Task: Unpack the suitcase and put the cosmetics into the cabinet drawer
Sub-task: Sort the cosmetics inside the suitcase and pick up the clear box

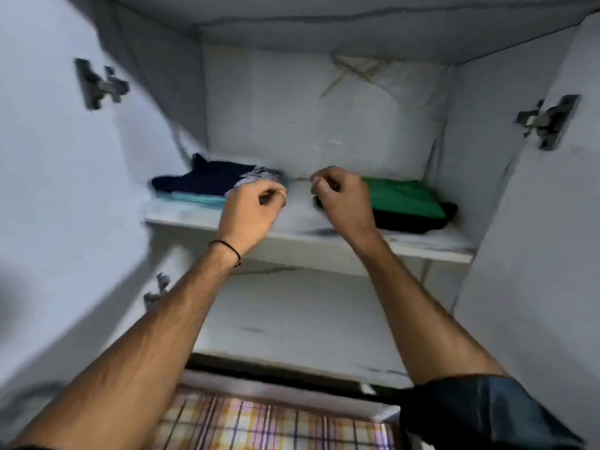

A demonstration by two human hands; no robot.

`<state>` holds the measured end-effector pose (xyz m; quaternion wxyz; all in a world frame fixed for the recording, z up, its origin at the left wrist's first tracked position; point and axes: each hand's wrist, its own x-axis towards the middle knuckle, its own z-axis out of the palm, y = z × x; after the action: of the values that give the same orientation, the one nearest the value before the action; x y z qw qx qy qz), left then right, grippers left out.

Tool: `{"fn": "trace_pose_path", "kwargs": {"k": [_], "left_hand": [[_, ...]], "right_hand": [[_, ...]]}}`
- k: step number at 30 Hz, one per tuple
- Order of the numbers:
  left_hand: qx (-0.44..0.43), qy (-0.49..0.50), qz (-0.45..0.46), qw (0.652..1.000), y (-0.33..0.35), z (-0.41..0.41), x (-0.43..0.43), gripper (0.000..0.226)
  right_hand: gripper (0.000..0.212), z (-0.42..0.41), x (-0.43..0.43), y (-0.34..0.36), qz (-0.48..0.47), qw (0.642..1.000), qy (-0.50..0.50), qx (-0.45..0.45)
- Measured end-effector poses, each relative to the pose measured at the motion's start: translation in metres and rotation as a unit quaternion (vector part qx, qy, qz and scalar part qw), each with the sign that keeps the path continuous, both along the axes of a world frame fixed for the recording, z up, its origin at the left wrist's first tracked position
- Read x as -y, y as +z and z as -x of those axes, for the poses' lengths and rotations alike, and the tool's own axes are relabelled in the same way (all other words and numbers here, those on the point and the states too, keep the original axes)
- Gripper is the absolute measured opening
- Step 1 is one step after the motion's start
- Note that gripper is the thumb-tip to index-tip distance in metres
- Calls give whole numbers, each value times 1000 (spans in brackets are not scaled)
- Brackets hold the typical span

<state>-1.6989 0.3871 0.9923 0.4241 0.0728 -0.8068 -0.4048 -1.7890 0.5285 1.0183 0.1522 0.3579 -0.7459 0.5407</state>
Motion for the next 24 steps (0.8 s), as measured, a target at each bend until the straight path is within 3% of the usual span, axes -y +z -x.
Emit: {"fn": "trace_pose_path", "kwargs": {"k": [4, 8, 11, 16, 24], "left_hand": [[4, 85, -98, 992, -46, -179, 14, 17], [49, 195, -160, 967, -116, -390, 24, 19], [86, 267, -213, 936, -160, -526, 17, 21], [84, 400, -254, 877, -196, -706, 1, 22], [11, 566, -326, 757, -261, -929, 4, 21]], "right_hand": [[18, -156, 48, -64, 84, 958, 203, 185], [21, -324, 88, -147, 33, 880, 329, 341], [21, -444, 111, -191, -32, 826, 389, 407], [21, -630, 148, -226, -133, 732, 504, 438], [25, -858, 220, -268, -265, 627, 612, 403]]}}
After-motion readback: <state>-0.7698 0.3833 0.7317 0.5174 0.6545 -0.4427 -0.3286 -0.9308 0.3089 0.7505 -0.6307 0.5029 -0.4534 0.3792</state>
